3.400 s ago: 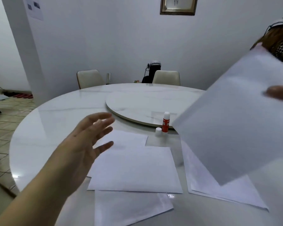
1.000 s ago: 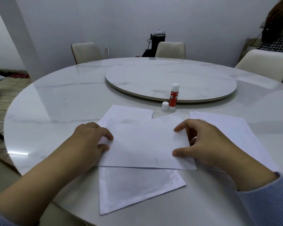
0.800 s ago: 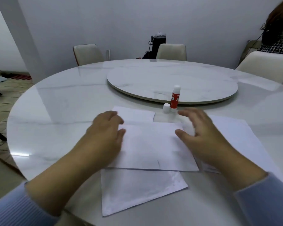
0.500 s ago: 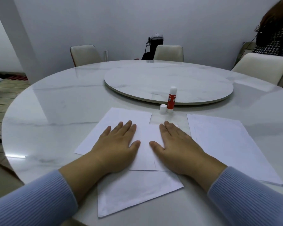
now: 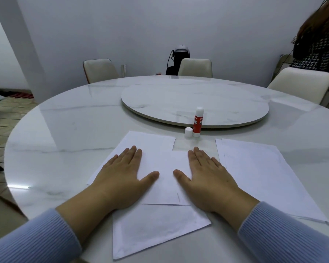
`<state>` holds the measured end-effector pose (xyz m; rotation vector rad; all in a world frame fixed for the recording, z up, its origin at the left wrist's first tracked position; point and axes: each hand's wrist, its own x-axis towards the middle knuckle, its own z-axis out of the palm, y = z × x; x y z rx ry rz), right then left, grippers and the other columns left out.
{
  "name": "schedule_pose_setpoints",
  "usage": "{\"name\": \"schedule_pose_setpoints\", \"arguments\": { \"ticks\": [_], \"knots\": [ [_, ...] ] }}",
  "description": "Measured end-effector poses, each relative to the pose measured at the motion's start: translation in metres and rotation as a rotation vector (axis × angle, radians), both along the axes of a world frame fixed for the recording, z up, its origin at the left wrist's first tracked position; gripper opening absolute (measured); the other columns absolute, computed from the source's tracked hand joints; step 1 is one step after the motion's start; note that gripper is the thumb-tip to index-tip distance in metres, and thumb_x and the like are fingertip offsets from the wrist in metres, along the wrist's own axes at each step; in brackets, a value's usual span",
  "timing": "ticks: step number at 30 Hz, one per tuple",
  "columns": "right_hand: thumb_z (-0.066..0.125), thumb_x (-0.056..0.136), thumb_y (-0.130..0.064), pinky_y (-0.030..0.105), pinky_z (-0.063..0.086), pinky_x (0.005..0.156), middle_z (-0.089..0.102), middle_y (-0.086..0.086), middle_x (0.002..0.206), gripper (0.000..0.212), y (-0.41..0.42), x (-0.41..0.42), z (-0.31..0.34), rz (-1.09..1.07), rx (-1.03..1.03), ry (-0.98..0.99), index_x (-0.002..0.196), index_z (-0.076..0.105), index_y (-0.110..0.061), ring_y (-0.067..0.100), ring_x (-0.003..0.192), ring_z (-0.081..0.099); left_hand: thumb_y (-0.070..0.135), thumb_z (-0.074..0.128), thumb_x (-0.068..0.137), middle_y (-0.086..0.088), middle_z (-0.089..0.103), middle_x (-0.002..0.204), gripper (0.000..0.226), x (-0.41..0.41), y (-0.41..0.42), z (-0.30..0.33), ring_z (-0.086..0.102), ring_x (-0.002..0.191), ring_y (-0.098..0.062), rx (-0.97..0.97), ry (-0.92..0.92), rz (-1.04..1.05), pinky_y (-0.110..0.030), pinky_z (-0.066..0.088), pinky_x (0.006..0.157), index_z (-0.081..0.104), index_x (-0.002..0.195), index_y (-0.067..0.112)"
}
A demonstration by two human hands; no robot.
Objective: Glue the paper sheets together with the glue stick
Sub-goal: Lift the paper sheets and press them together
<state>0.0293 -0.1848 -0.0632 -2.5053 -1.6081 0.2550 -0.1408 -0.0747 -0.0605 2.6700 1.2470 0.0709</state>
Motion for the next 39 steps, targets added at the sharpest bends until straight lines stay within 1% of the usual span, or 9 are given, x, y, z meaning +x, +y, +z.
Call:
{"name": "schedule_pose_setpoints", "arguments": {
  "ticks": [9, 14, 17, 21, 25, 30, 33, 36, 39],
  "knots": [
    [0.018, 0.098, -0.049, 0.029, 0.0, 0.118, -0.003, -0.002, 0.162, 0.065, -0.001, 0.004, 0.005, -0.009, 0.048, 0.055, 0.152, 0.002, -0.017, 0.012, 0.148, -0.002, 0.047, 0.016, 0.097, 0.008, -0.01, 0.16, 0.063, -0.005, 0.003, 0.0, -0.009, 0.146, -0.006, -0.007, -0.03, 0.094, -0.028, -0.004, 0.118, -0.004, 0.151, 0.021],
    [0.063, 0.081, -0.047, 0.034, 0.028, 0.112, 0.043, -0.004, 0.141, 0.075, -0.004, 0.012, 0.02, -0.109, 0.269, 0.242, 0.145, 0.029, -0.03, 0.019, 0.135, 0.034, 0.056, 0.026, 0.092, 0.0, -0.006, 0.161, 0.077, -0.003, 0.004, 0.0, -0.008, 0.147, -0.014, -0.03, -0.082, 0.202, -0.033, 0.0, 0.12, -0.001, 0.151, 0.014],
    [0.082, 0.063, -0.031, 0.033, 0.051, 0.088, 0.051, -0.006, 0.112, 0.08, -0.009, 0.016, 0.027, -0.183, 0.381, 0.518, 0.131, 0.041, -0.041, 0.018, 0.106, 0.056, 0.051, 0.026, 0.095, 0.0, -0.001, 0.161, 0.073, -0.003, 0.004, 0.004, -0.004, 0.148, -0.014, -0.082, -0.177, 0.245, -0.032, 0.002, 0.119, 0.0, 0.151, 0.013],
    [0.083, 0.066, -0.014, 0.018, 0.05, 0.059, 0.057, -0.008, 0.098, 0.064, -0.025, 0.023, 0.043, -0.159, 0.579, 0.691, 0.111, 0.055, -0.049, 0.01, 0.081, 0.062, 0.04, 0.02, 0.099, -0.002, 0.004, 0.161, 0.062, -0.004, 0.004, 0.006, 0.001, 0.148, -0.016, -0.08, -0.227, 0.255, -0.031, 0.004, 0.117, 0.002, 0.151, 0.011],
    [0.076, 0.074, -0.013, 0.024, 0.052, 0.069, 0.07, -0.008, 0.089, 0.035, -0.042, 0.033, 0.053, -0.056, 0.417, 0.566, 0.084, 0.069, -0.045, 0.01, 0.073, 0.067, 0.035, 0.018, 0.1, -0.003, 0.005, 0.161, 0.057, -0.003, 0.006, 0.004, 0.002, 0.148, -0.017, -0.061, -0.226, 0.249, -0.03, 0.005, 0.118, 0.005, 0.151, 0.012],
    [0.077, 0.075, -0.017, 0.035, 0.056, 0.082, 0.074, -0.01, 0.093, 0.024, -0.062, 0.049, 0.072, -0.022, 0.117, 0.569, 0.085, 0.074, -0.039, 0.011, 0.079, 0.071, 0.033, 0.02, 0.101, 0.0, 0.009, 0.161, 0.054, -0.004, 0.007, 0.005, 0.003, 0.148, -0.015, -0.083, -0.298, 0.261, -0.029, 0.006, 0.117, 0.012, 0.151, 0.015],
    [0.074, 0.078, -0.015, 0.027, 0.051, 0.067, 0.072, -0.013, 0.074, 0.023, -0.07, 0.054, 0.088, 0.056, 0.021, 0.53, 0.08, 0.077, -0.037, 0.009, 0.063, 0.065, 0.033, 0.021, 0.1, -0.002, 0.009, 0.161, 0.053, -0.003, 0.008, 0.003, 0.004, 0.148, -0.016, -0.059, -0.282, 0.248, -0.031, 0.007, 0.117, 0.015, 0.15, 0.016],
    [0.077, 0.072, -0.032, 0.022, 0.039, 0.052, 0.07, -0.002, 0.065, 0.012, -0.08, 0.064, 0.117, 0.186, 0.178, 0.464, 0.083, 0.078, -0.036, 0.013, 0.052, 0.05, 0.033, 0.023, 0.1, -0.002, 0.01, 0.16, 0.05, -0.004, 0.007, 0.004, 0.004, 0.148, -0.018, -0.036, -0.261, 0.228, -0.031, 0.01, 0.116, 0.022, 0.147, 0.017],
    [0.076, 0.068, -0.03, 0.019, 0.055, 0.065, 0.077, 0.002, 0.079, 0.015, -0.088, 0.083, 0.146, 0.184, 0.639, 0.55, 0.082, 0.079, -0.023, 0.009, 0.064, 0.066, 0.033, 0.029, 0.099, -0.002, 0.011, 0.16, 0.048, -0.004, 0.005, 0.006, 0.004, 0.148, -0.019, -0.027, -0.26, 0.217, -0.031, 0.011, 0.116, 0.026, 0.144, 0.018]
  ]
}}
